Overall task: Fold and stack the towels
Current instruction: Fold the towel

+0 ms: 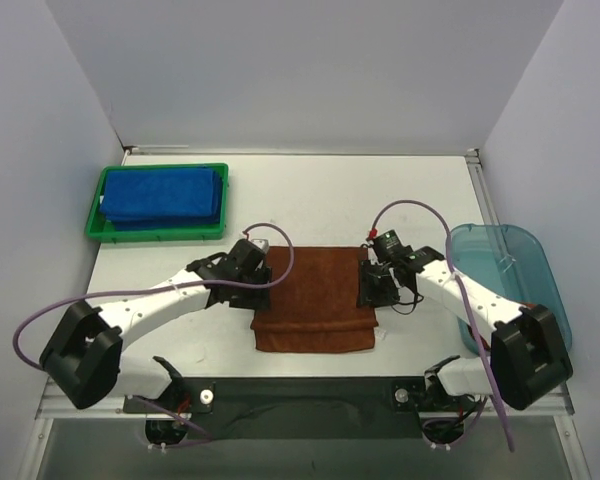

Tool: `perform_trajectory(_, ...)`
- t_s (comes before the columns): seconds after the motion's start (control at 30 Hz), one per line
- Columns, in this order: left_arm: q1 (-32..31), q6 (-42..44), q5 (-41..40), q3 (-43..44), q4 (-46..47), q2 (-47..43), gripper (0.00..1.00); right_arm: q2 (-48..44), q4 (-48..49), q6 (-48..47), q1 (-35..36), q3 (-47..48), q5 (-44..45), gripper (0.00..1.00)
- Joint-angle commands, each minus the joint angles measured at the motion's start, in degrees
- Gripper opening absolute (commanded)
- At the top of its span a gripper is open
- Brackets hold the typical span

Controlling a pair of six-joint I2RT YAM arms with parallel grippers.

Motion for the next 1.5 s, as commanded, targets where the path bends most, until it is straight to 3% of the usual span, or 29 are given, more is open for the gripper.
perform_trajectory(0.0,-1.0,2.1,1.2,2.8,0.9,4.2,0.55,3.3,-1.3,-1.1,2.0,2.4,3.2,0.33)
perform_trajectory(0.2,-2.9,2.2,2.0,2.3,0.9,7.4,0.45,6.8,-1.2,-0.8,6.2,2.5,7.0,0.18)
perform_trajectory(0.3,-4.0,2.0,2.0,1.0,0.8,7.3,0.44,8.2,-1.2,-0.8,7.6,2.3,7.9,0.16)
perform_trajectory(0.77,-9.0,-1.1,2.0,-5.1,-0.8,-3.0,0.44,1.9,-4.2,1.9,12.7,-2.5,6.7,0.16)
perform_trajectory(1.1,-14.7,-5.5,5.1,-11.5,-0.9,-8.3,0.45,-11.0,-10.7,5.1,18.0,-3.5,2.3,0.17)
perform_trajectory(1.23,-15.0,-6.7,2.8,-10.0,-2.1,-11.6,0.45,-13.3,-11.3,4.9,18.1,0.7,6.3,0.17)
perform_trajectory(1.4,-15.0,-7.0,-2.6,-5.1,-5.4,-14.4,0.45,-8.7,-11.5,5.2,17.8,4.0,12.2,0.17)
perform_trajectory(1.47,-14.8,-8.7,-6.4,-4.0,-6.8,-14.9,0.55,-7.4,-11.8,7.6,17.0,2.8,14.6,0.22)
